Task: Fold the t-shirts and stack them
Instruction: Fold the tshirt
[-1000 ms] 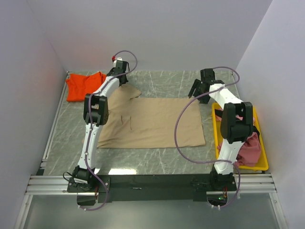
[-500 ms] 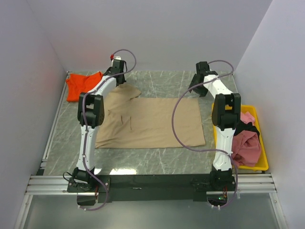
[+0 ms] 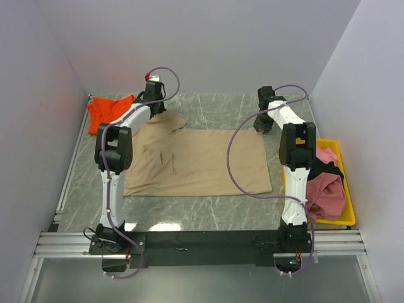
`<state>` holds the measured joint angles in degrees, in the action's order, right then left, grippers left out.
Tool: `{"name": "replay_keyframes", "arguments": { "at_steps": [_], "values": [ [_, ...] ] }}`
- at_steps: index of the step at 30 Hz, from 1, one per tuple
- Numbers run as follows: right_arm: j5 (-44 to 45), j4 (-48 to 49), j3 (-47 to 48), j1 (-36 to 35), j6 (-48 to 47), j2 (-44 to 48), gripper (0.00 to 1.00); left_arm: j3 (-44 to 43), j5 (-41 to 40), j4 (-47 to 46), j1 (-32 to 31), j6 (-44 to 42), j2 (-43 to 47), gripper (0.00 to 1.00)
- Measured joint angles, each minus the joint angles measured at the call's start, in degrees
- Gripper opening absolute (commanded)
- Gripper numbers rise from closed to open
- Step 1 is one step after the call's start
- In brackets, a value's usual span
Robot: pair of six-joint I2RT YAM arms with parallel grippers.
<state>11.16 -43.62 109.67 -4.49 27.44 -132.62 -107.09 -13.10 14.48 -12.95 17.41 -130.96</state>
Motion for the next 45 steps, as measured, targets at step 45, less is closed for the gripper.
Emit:
{"name": "replay_keyframes", "arguments": {
  "at_steps": [45],
  "values": [
    [0.3,8.9,-26.5,-1.8,-3.3,20.6,0.0,53.7,-0.5,-4.4,-1.7,14.3,48.5,0.0]
  ]
}}
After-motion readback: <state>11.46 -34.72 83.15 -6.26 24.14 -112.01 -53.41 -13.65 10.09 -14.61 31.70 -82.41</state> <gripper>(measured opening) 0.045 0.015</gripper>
